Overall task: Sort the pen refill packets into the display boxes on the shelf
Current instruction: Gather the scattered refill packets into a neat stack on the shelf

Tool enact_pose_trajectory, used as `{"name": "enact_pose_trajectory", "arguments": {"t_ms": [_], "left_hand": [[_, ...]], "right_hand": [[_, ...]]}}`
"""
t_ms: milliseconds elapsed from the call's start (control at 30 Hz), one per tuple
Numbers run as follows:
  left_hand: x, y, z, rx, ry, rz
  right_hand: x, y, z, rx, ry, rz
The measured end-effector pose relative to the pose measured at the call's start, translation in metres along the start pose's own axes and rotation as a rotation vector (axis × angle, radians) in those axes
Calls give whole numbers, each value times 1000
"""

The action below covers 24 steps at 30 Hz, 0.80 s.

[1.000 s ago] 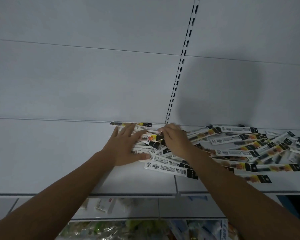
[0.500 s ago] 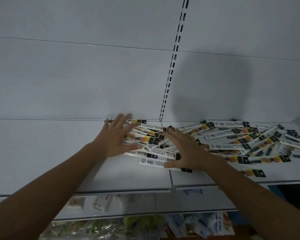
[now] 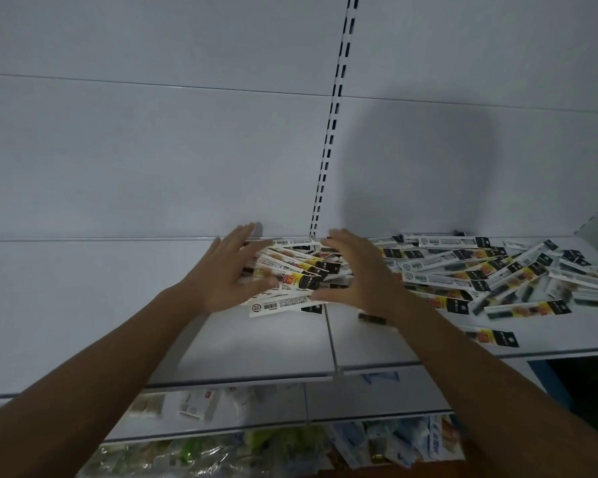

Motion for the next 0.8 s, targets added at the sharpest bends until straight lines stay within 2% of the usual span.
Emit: {"name": "enact_pose_trajectory", "arguments": {"t_ms": [100,200,367,533,600,667,800], "left_hand": [[-5,-2,-12,43,-145,108],[-19,9,-13,46,-230,187],[-33,15,5,30,-188,127],[-37,21,14,36,-206,50],[-34,21,10,51,-177,22],[-30,20,3,50,-146,62],[-23,16,-9,70,-100,132]], "right_hand": [[12,28,-20,-157,-201,-163],[-1,40,-30,-174,-278,-189],[-18,13,-13,-85,-179,-117],[-20,-15,-4,-58,2,312],[-8,-7,-9,-83,63,371],[11,11,-20,-137,61,256],[49,76,-60,-288,-70,-127]]}}
Point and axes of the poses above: each hand's wrist, its own z-axis towards the middle knuckle, its own x-axis out of the back of the hand, y = z × x, the point moved 3 cm from there along z, towards the middle knuckle, and after that the axes turned 3 degrees about -x, right-handed, at the moved point
